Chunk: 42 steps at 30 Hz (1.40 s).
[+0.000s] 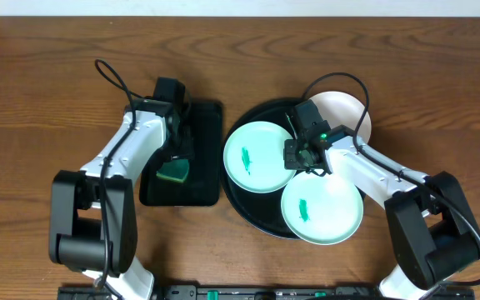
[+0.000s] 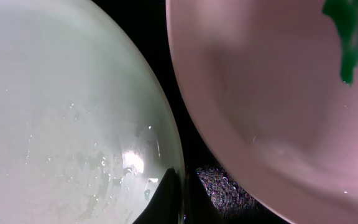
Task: Clean dirty plates on tray and stack at the side
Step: 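Lift the green sponge slightly with the left gripper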
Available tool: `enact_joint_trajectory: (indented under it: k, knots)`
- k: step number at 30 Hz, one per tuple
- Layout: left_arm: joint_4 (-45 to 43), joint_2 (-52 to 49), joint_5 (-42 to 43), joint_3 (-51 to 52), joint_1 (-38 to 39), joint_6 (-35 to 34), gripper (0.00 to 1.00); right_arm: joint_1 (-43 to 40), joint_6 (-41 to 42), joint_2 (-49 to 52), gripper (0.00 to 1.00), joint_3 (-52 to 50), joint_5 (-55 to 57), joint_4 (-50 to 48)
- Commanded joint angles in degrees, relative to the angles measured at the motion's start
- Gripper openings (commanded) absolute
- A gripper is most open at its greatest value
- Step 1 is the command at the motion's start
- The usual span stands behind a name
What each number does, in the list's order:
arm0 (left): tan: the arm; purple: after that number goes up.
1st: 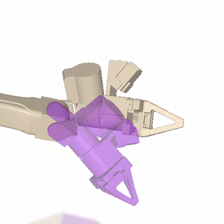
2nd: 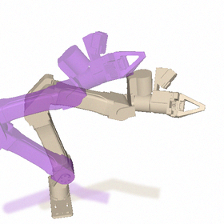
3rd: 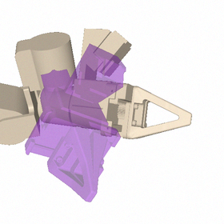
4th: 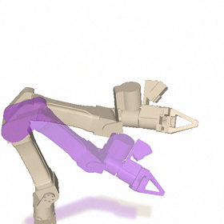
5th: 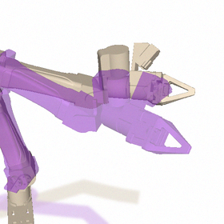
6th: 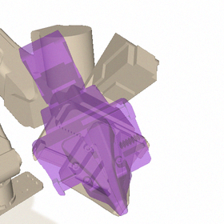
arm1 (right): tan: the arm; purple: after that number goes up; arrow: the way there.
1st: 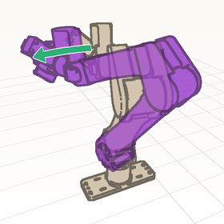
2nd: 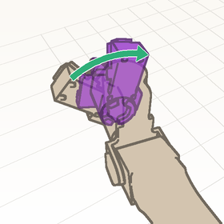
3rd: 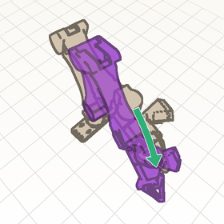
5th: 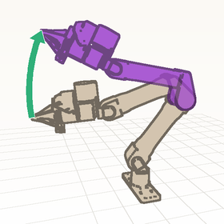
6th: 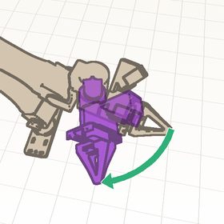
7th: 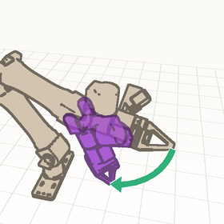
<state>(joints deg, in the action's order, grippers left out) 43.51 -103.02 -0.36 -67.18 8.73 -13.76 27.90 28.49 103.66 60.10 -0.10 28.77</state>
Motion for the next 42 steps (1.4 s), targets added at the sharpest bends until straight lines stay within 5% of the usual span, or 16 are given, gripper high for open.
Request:
enact_joint_trajectory:
  k: [1, 42]
  knots:
    - [0.37, 0.98, -0.13, -0.22, -0.09, -0.31, 0.57, 0.66, 0.20, 0.52, 0.01, -0.33, -0.76, -0.33]
    - [-7.63, 0.26, 1.01, 7.02, -0.02, -0.52, 0.40, 0.66, 0.20, 0.52, 0.01, -0.33, -0.76, -0.63]
